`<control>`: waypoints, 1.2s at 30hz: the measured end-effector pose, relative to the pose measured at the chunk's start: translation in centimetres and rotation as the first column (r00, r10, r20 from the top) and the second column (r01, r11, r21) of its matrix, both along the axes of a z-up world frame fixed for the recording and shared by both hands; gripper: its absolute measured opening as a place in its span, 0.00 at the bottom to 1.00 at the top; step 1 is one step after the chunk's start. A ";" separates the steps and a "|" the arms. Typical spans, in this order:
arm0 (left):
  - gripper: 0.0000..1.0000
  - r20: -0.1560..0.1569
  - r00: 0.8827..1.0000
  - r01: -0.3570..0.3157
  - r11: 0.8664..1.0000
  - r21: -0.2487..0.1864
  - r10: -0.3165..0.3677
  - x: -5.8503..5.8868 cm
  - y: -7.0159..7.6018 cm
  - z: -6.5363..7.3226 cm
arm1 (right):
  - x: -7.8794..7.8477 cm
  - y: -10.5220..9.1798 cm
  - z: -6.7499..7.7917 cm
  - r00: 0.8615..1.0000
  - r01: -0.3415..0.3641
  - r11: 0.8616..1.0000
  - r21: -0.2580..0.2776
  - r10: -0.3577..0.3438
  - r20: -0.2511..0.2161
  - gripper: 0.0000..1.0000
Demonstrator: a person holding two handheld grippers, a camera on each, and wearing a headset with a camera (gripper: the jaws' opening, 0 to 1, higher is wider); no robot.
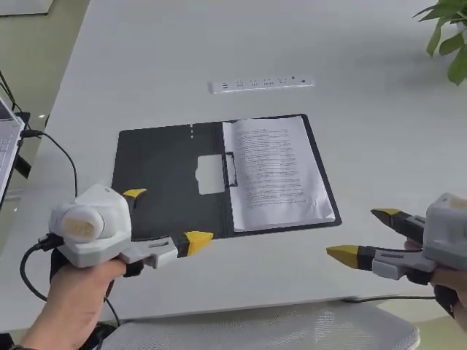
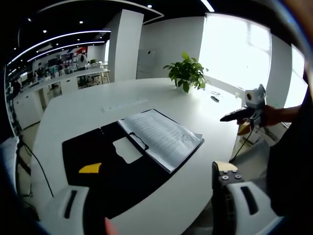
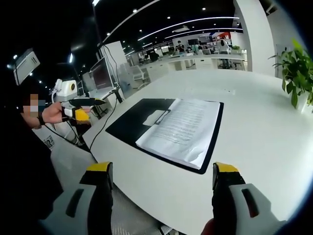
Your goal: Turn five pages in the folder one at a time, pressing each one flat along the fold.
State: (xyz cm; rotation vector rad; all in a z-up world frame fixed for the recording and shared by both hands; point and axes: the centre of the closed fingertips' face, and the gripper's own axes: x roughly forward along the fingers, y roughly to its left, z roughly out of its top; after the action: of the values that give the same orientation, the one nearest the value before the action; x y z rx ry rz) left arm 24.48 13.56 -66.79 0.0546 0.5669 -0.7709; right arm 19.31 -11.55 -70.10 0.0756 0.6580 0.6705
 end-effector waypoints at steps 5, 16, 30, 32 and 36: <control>0.90 0.009 0.998 0.056 0.998 -0.001 -0.056 1.0 -2.6 0.1 | 0.1 -0.1 0.0 1.000 -0.002 1.000 0.000 0.002 0.000 0.83; 0.88 0.014 0.986 0.164 0.986 -0.035 -0.163 3.4 -9.6 -0.2 | 0.8 -0.7 0.1 1.000 0.006 1.000 0.011 -0.006 0.002 0.83; 0.87 -0.007 0.958 0.285 0.958 -0.023 -0.285 5.2 -17.7 -3.0 | 1.0 -1.2 -0.3 1.000 0.008 1.000 0.021 -0.008 -0.009 0.83; 0.86 -0.017 0.955 0.294 0.956 -0.018 -0.295 5.2 -18.3 -3.7 | 0.9 -1.2 -0.3 1.000 0.007 1.000 0.025 -0.007 -0.010 0.83; 0.85 -0.037 0.950 0.310 0.951 -0.008 -0.310 5.4 -19.6 -5.2 | 0.6 -1.3 -0.8 1.000 -0.001 1.000 0.027 0.001 -0.021 0.83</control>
State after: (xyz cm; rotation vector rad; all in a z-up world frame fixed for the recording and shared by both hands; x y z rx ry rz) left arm 29.85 -6.05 -71.97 0.1298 0.6012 -1.0808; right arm 19.92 -12.83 -70.86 0.1074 0.6689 0.6806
